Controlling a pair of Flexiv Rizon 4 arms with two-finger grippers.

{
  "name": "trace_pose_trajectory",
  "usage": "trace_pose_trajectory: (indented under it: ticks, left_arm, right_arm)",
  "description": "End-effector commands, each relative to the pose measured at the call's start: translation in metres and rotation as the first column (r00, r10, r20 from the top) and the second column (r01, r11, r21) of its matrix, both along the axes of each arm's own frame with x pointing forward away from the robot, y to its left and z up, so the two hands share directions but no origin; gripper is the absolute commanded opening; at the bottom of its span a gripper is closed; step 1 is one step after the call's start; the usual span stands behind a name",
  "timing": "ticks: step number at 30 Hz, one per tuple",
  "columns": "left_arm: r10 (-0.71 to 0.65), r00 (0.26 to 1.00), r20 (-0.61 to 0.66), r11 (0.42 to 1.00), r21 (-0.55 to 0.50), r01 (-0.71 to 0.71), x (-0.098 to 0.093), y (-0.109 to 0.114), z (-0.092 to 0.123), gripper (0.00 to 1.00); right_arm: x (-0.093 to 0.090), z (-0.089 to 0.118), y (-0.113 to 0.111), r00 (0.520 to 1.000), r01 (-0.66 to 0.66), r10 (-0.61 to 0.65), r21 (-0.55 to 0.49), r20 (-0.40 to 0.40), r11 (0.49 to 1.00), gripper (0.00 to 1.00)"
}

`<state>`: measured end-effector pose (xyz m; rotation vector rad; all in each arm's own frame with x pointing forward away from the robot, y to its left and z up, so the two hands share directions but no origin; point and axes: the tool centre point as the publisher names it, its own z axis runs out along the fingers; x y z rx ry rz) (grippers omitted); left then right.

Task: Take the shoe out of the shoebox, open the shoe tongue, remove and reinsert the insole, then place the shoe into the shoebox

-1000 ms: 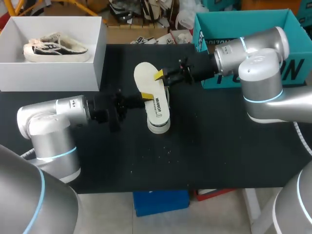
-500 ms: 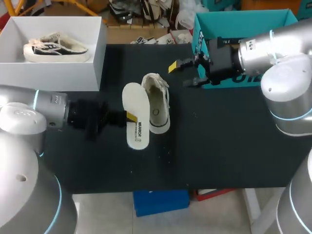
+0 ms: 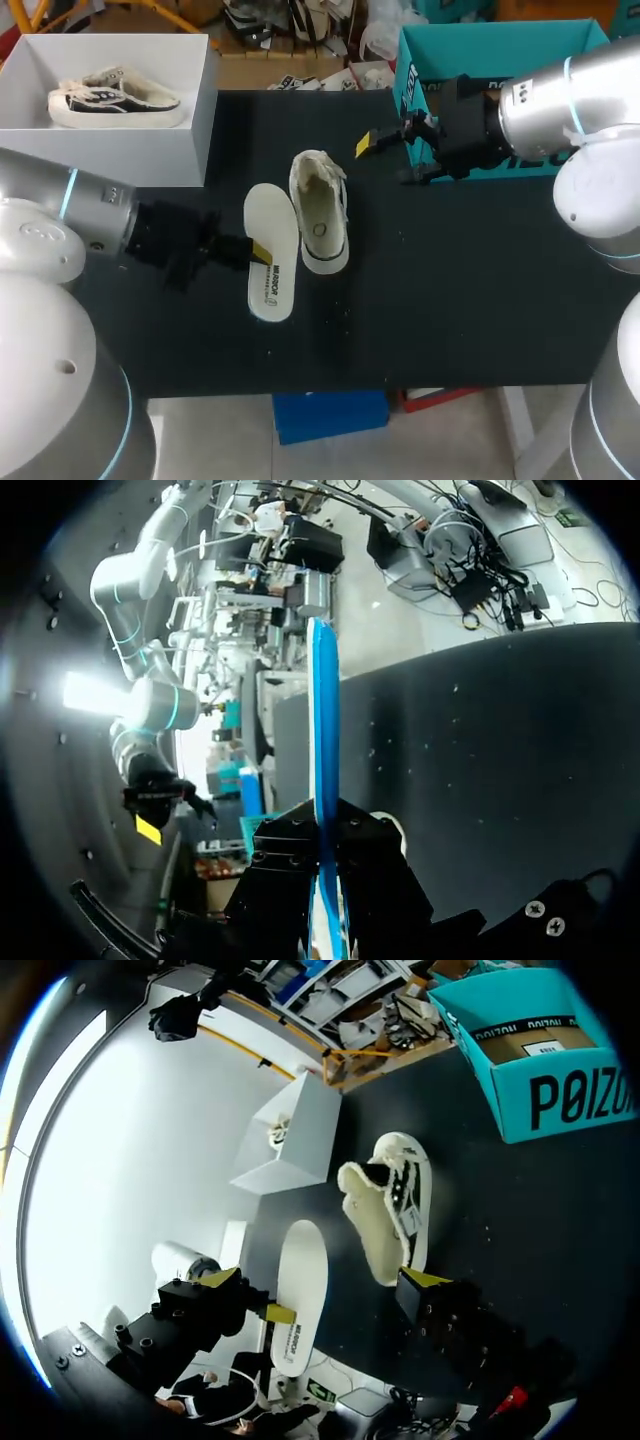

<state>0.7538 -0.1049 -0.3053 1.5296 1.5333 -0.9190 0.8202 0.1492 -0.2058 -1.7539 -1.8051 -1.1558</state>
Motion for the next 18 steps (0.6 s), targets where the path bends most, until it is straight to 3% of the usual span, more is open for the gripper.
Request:
trace_pose_trajectory:
  ticks: [1,11,18]
  left_arm:
    - [0.002,1.0,0.001,1.0,0.016,-0.002,-0.001,-0.001,0.002,0.0]
    - [-0.023,0.999,-0.027,0.999,0.048,0.024,-0.005,-0.008,-0.006,0.0]
    - [-0.021,0.997,-0.078,0.996,0.088,0.027,-0.013,-0.013,-0.014,0.0]
  right_arm:
    - [-0.004,0.001,-0.001,1.0,0.005,-0.005,-0.026,-0.009,1.0,1.0]
    - [-0.038,0.0,-0.025,0.994,0.108,-0.108,-0.049,-0.003,0.993,1.0]
    - [-0.052,-0.001,-0.031,0.992,0.126,-0.126,-0.053,0.005,0.991,1.0]
